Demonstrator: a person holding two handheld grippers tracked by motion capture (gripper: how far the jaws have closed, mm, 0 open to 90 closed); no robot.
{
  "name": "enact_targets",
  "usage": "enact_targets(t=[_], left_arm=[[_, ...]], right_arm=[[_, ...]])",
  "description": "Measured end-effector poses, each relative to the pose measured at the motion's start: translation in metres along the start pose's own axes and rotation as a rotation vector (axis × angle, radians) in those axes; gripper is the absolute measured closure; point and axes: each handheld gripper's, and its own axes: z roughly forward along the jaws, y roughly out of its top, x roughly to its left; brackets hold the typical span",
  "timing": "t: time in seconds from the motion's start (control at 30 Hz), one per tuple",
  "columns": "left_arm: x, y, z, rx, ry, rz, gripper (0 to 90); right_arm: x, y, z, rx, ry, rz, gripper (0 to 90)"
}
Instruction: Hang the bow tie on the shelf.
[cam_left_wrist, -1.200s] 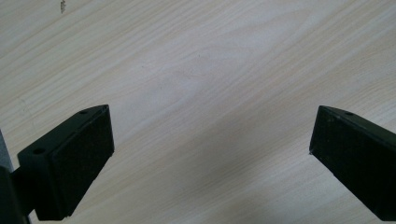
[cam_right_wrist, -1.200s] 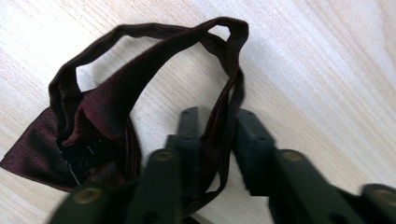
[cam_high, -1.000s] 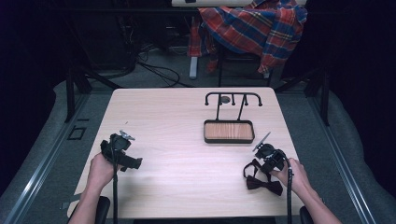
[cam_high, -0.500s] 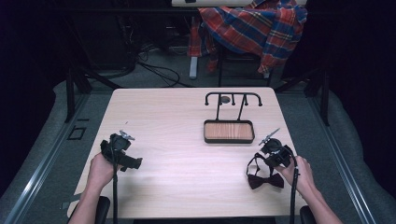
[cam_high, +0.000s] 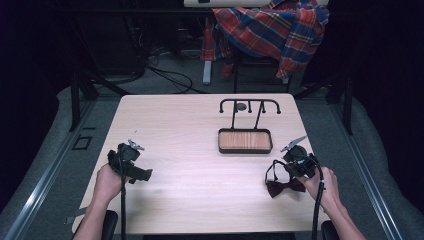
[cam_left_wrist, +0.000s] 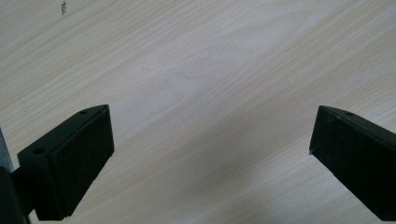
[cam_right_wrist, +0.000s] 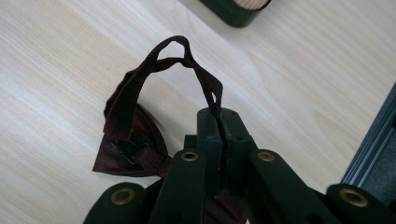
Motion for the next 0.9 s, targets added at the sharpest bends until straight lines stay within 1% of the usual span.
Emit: enact_targets(t=[0.03,0.1,0.13,0.23,0.27,0.37,0.43,0.5,0.63,0.67,0.7,0.77,0.83,0.9], left_arm=[[0.0,0.0,0.0,0.0,-0.001,0.0,0.0],[0.0,0.0,0.0,-0.001,0.0,0.0,0.0],[0.0,0.0,0.0,0.0,-0.001,0.0,0.0],[0.0,0.0,0.0,0.0,-0.001,0.0,0.0],[0.0,0.0,0.0,0.0,-0.001,0.001,0.0],[0.0,0.0,0.0,-0.001,-0.001,0.002,0.0],[0.0,0.0,0.0,-0.001,-0.001,0.003,0.0],[0.0,0.0,0.0,0.0,-0.001,0.002,0.0],[-0.001,0.0,0.0,-0.003,-0.001,0.001,0.0],[-0.001,0.0,0.0,-0.003,-0.001,0.001,0.0],[-0.001,0.0,0.0,-0.004,-0.001,0.001,0.0],[0.0,0.0,0.0,0.0,-0.001,0.003,0.0],[-0.001,0.0,0.0,-0.004,-0.001,0.0,0.0],[-0.001,0.0,0.0,-0.003,-0.002,0.002,0.0]], right_arm=[[0.0,0.0,-0.001,-0.011,0.004,0.002,88.0],[0.0,0.001,-0.004,-0.02,-0.012,0.0,88.1],[0.001,0.001,-0.004,-0.023,-0.006,0.002,88.1],[0.001,0.001,-0.005,-0.024,-0.019,-0.003,88.1],[0.001,0.002,-0.007,-0.015,-0.032,-0.016,88.1],[0.003,0.003,-0.011,-0.036,-0.041,-0.021,88.1],[0.003,0.004,-0.012,-0.039,-0.04,-0.026,88.1],[0.004,0.006,-0.014,-0.06,-0.053,-0.025,88.1],[0.004,0.008,-0.017,-0.066,-0.06,-0.031,88.1],[0.004,0.009,-0.018,-0.066,-0.068,-0.038,88.1],[0.005,0.01,-0.018,-0.08,-0.077,-0.039,88.1],[0.006,0.012,-0.021,-0.09,-0.098,-0.053,88.2],[0.006,0.014,-0.024,-0.105,-0.108,-0.061,88.2],[0.007,0.015,-0.025,-0.107,-0.116,-0.062,88.2]])
